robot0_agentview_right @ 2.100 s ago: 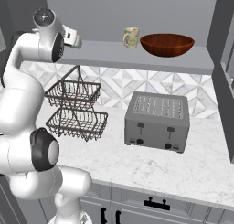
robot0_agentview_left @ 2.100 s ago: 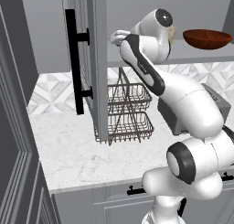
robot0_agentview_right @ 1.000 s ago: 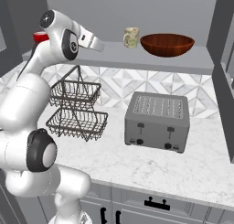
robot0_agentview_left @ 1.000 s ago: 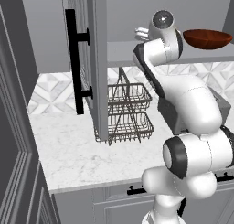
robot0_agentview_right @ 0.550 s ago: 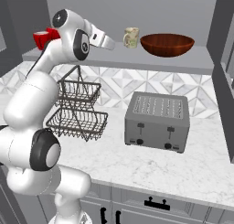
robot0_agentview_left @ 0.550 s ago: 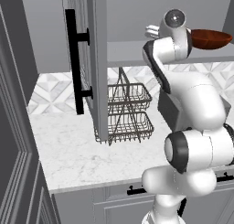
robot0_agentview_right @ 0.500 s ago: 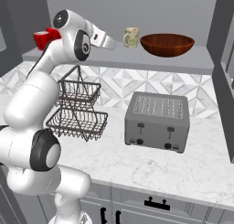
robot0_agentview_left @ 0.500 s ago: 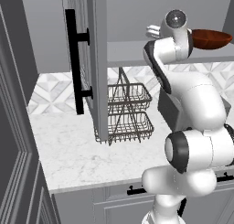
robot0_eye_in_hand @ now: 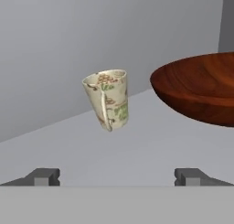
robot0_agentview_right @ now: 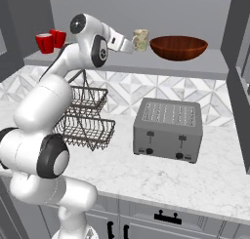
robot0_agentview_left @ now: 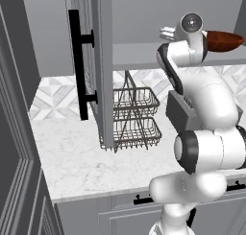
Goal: Gather all objects into one cabinet and sort the glasses and bowls to opposite sides.
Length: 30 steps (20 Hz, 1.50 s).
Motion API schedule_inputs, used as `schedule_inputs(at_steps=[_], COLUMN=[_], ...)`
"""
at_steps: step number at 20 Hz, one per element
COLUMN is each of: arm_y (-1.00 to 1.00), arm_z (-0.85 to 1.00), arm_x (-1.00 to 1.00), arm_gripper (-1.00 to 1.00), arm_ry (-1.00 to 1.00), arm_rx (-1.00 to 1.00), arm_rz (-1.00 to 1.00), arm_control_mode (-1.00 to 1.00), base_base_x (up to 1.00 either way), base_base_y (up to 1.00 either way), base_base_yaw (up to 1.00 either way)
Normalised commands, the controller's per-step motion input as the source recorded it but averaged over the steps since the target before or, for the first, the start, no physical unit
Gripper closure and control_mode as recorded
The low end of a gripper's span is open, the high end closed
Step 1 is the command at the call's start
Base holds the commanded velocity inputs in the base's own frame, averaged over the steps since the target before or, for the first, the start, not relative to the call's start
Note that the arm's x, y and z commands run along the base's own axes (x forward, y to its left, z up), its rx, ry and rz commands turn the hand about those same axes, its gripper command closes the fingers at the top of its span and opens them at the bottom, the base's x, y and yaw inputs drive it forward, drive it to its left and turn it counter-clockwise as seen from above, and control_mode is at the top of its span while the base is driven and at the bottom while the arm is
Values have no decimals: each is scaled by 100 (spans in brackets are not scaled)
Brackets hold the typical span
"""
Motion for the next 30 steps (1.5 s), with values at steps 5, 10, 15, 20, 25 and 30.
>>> schedule_inputs(at_steps=[5,10,15,20,25,30], arm_y=[-24,0,0,0,0,-8], arm_z=[3,-5,-11,-1,-2,-11], arm_x=[29,17,27,29,31,20], arm_gripper=[-100,-100,-100,-100,-100,-100], arm_ry=[8,1,0,0,0,0], arm_rx=[0,0,0,0,0,0], arm_rz=[0,0,0,0,0,0], arm_control_mode=[-100,-100,-100,-100,-100,-100], base_base_x=[0,0,0,0,0,0], base_base_y=[0,0,0,0,0,0], base_base_yaw=[0,0,0,0,0,0])
